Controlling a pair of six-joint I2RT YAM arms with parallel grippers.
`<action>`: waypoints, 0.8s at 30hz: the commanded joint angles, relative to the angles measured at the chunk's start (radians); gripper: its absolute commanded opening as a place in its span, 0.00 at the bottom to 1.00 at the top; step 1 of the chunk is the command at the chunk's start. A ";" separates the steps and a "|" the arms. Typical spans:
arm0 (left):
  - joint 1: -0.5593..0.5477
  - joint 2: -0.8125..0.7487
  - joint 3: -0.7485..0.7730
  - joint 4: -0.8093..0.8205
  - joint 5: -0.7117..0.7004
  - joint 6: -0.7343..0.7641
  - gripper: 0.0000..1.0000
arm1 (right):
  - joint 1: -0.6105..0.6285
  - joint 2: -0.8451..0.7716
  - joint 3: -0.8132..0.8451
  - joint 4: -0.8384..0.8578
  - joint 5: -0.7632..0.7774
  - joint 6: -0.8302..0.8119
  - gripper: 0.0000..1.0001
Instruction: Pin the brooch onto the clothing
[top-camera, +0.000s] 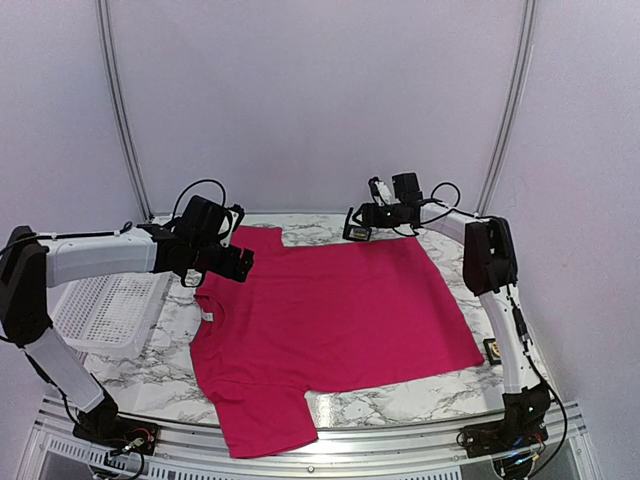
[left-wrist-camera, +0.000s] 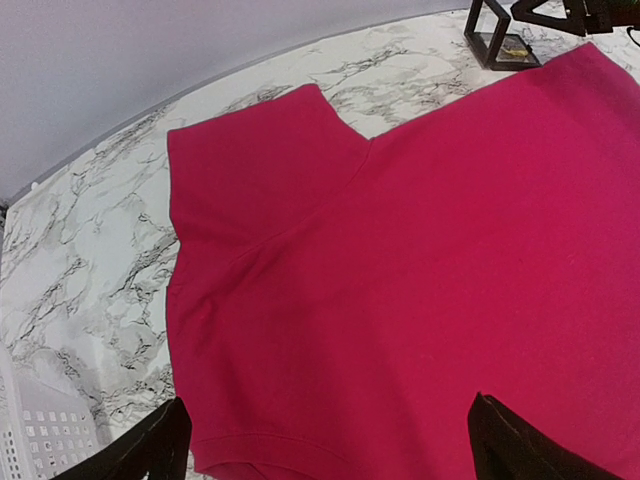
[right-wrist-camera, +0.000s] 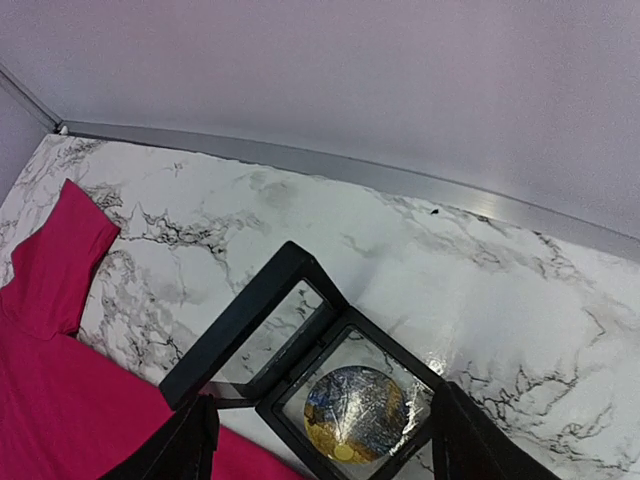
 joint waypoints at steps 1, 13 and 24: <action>0.002 0.030 0.045 -0.006 -0.006 0.020 0.99 | 0.010 0.076 0.096 0.009 0.006 0.083 0.68; 0.004 0.043 0.053 -0.013 -0.012 0.053 0.99 | 0.099 0.091 0.102 -0.105 0.235 -0.076 0.63; 0.002 0.053 0.055 -0.032 -0.028 0.055 0.99 | 0.130 0.119 0.107 -0.125 0.353 -0.228 0.66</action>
